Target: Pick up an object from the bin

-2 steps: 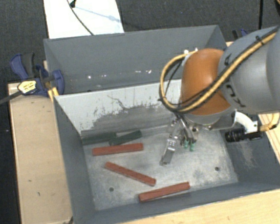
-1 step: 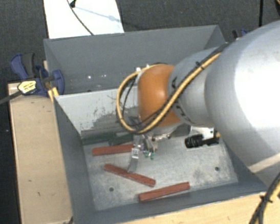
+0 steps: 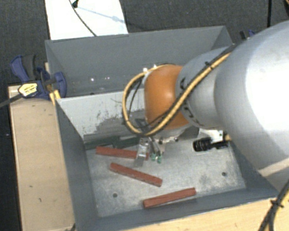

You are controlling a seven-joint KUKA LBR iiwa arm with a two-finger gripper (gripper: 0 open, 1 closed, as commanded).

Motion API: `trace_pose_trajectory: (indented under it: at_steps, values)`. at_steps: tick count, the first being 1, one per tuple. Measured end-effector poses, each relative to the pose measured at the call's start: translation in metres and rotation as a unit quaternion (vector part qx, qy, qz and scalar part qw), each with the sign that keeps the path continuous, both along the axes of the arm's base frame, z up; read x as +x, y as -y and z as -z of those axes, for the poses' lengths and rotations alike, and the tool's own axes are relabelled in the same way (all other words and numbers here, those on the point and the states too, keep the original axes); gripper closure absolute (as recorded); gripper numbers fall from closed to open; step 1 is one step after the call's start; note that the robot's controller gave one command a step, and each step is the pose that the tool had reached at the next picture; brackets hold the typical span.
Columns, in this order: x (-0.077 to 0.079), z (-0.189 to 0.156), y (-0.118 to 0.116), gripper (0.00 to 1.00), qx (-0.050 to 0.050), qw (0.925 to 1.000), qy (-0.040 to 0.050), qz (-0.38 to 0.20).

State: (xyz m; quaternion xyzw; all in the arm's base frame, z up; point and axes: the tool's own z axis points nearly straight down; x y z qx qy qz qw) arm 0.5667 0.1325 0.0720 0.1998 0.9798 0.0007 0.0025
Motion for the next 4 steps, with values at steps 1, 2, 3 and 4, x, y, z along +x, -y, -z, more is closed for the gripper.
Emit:
trace_pose_trajectory:
  at_steps: [1,2,3,4]
  values:
    - [0.009,0.0,-0.014,1.0,0.0,0.9999,-0.0001,-0.01]
    - [0.007,0.002,-0.013,0.0,0.0,0.9999,-0.0033,-0.011]
    - [0.018,0.001,0.001,0.0,-0.001,0.9951,0.0002,-0.099]
    - [0.019,-0.001,0.0,1.0,0.0,0.995,0.0021,-0.1]
